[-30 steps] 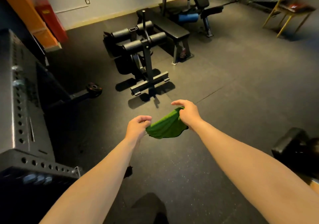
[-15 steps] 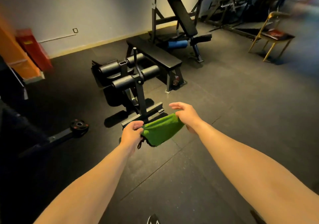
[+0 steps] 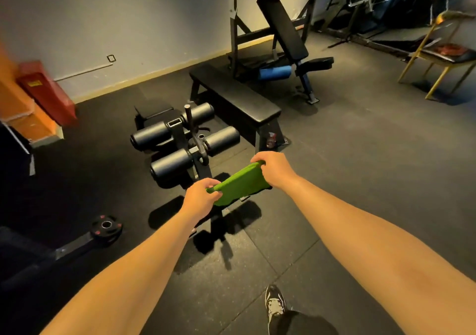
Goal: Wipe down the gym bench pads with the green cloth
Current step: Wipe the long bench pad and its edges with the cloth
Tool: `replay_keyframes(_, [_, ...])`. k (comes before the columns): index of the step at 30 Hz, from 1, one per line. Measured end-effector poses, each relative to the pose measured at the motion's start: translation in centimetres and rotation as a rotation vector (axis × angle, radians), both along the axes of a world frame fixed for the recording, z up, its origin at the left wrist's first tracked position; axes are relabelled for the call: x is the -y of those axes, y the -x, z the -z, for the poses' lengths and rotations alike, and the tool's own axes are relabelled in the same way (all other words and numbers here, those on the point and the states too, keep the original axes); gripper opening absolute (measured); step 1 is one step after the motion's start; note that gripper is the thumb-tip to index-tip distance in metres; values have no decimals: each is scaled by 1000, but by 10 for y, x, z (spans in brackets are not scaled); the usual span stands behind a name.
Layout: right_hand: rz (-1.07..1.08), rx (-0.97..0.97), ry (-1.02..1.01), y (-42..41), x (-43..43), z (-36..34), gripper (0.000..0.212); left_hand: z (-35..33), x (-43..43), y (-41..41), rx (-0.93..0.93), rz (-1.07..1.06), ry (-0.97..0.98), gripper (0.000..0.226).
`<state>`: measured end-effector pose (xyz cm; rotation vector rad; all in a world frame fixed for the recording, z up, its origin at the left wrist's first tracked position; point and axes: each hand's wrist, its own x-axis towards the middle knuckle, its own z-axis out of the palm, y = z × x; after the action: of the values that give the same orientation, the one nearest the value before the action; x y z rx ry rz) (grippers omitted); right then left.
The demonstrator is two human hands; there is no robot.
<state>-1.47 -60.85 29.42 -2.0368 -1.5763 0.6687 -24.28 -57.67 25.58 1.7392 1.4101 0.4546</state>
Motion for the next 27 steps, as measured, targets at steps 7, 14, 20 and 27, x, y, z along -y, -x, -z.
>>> replay_keyframes(7, [-16,64,99,-79,-138,10,33,-4,-113,-97,-132,-164,-72,18])
replay_keyframes(14, [-83,62,61,-114,-271,12,26,10,-224,-154,-102,-287,42,18])
replay_keyframes(20, [-147,52,103,-136,-390,45,23,56,-333,-192,56,-366,176,17])
replay_keyframes(27, [-216,-74,172,-148,-503,78,20,85,-437,-224,409,-522,483,26])
